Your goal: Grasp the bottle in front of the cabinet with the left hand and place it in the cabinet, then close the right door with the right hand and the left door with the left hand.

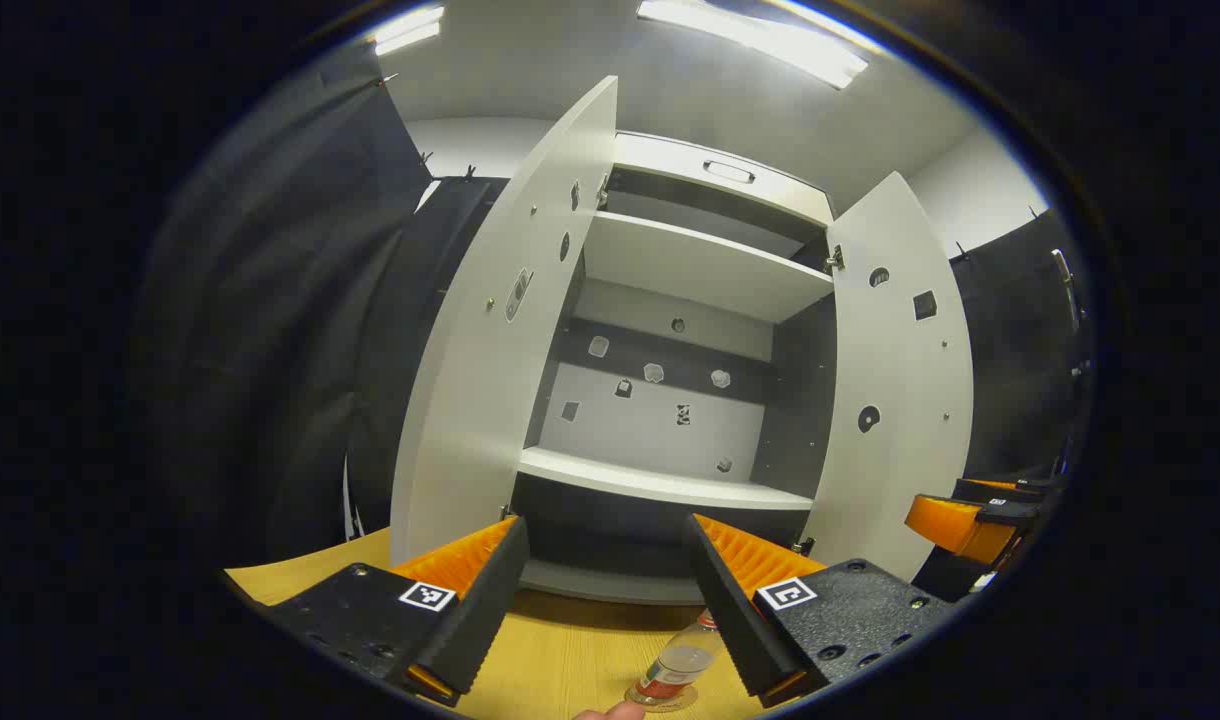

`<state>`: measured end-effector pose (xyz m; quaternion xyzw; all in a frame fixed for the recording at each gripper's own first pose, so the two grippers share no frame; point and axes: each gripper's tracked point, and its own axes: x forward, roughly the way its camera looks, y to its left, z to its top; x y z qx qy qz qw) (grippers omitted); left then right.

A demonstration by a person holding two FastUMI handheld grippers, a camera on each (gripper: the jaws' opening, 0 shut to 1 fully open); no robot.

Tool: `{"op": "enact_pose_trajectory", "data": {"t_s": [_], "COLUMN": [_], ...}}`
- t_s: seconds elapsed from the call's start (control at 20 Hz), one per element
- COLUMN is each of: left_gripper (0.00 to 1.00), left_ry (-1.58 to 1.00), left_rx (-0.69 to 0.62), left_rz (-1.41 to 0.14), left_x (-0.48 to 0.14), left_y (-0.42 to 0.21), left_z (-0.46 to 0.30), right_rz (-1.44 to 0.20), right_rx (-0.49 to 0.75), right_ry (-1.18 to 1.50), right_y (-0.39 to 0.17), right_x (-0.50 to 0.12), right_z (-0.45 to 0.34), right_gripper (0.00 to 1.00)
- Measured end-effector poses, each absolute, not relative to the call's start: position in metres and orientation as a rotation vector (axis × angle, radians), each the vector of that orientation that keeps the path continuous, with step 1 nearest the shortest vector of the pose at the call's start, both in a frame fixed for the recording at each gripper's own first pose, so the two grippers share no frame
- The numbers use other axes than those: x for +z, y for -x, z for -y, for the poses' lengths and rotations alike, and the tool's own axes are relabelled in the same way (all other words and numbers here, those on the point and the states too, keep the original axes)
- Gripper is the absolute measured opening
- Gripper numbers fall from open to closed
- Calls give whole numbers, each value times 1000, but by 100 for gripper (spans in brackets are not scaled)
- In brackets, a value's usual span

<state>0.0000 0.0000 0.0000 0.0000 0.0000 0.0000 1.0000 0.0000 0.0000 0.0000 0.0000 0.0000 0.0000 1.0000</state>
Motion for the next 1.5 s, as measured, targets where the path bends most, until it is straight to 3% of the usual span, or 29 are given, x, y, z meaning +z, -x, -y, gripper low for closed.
{"op": "enact_pose_trajectory", "data": {"t_s": [1.0,1.25,1.5], "left_gripper": [94,94,95], "left_ry": [-6,40,92], "left_rx": [5,-160,-248], "left_rz": [1,-24,-120], "left_x": [0,-15,-77], "left_y": [-7,-32,-60], "left_z": [0,56,103], "right_rz": [-15,-5,-23], "right_rx": [8,-30,-117], "right_ry": [-11,7,47], "right_y": [-9,-1,16], "right_x": [-5,0,-1], "right_z": [-3,10,41], "right_gripper": [97,97,97]}}
